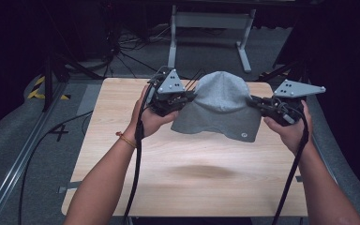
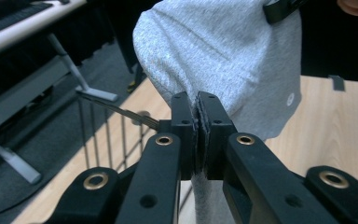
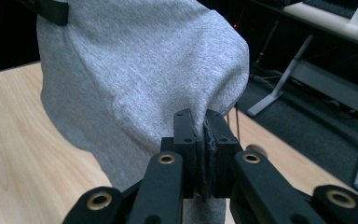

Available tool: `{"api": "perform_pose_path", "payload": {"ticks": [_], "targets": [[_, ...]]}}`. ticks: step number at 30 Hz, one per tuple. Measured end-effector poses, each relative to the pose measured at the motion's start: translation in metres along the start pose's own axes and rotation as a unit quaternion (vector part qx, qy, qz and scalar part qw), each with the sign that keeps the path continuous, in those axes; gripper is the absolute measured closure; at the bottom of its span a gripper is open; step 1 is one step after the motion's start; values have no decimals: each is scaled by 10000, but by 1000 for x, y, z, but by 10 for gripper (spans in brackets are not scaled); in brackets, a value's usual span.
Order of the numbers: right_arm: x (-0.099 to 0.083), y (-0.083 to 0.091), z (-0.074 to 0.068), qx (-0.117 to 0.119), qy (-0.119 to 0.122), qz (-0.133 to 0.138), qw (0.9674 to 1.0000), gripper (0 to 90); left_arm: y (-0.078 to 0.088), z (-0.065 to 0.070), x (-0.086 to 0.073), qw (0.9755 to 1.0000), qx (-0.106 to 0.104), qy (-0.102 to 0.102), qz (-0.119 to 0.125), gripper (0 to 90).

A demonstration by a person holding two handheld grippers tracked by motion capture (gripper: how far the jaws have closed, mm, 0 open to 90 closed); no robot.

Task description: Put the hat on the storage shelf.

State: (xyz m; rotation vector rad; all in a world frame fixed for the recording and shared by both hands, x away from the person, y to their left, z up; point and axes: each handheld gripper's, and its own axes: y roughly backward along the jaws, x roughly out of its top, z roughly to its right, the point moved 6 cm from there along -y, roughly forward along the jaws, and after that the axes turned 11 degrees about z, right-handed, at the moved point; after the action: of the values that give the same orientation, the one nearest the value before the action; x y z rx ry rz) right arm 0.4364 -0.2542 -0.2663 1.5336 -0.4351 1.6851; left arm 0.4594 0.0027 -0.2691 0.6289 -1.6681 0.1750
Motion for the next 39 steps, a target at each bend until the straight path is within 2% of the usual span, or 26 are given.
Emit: {"api": "perform_pose_path", "payload": {"ticks": [2, 5, 6, 12, 16, 19, 24, 26, 31, 36, 39], "targets": [[14, -4, 7, -70, 58, 40, 10000, 852, -1, -8, 6, 10000, 76, -22, 7, 865], [23, -8, 12, -123, 93, 73, 9999, 852, 0, -20, 17, 9998, 170, 37, 104, 865], [34, -11, 17, -163, 107, 131, 9997, 852, 0, -25, 21, 9996, 231, 70, 138, 865], [55, -22, 28, -274, 167, 193, 9993, 852, -3, -47, 38, 9987, 478, 62, 178, 865], [65, -34, 35, -311, 217, 205, 9991, 852, -7, -61, 40, 9980, 627, 85, 89, 865], [70, -45, 38, -327, 257, 184, 9990, 852, -8, -72, 43, 9972, 722, 141, 115, 865], [74, -59, 45, -386, 283, 188, 9987, 851, -13, -86, 43, 9962, 843, 217, 103, 865], [75, -66, 49, -399, 259, 169, 9987, 851, -17, -90, 41, 9962, 824, 275, 113, 864], [74, -79, 56, -432, 259, 87, 9987, 852, -26, -98, 33, 9956, 875, 344, 40, 865], [71, -87, 59, -416, 208, 26, 9989, 851, -31, -102, 25, 9956, 786, 496, 69, 864], [68, -91, 60, -413, 212, 25, 9989, 852, -34, -108, 18, 9945, 914, 515, 17, 864]]}}
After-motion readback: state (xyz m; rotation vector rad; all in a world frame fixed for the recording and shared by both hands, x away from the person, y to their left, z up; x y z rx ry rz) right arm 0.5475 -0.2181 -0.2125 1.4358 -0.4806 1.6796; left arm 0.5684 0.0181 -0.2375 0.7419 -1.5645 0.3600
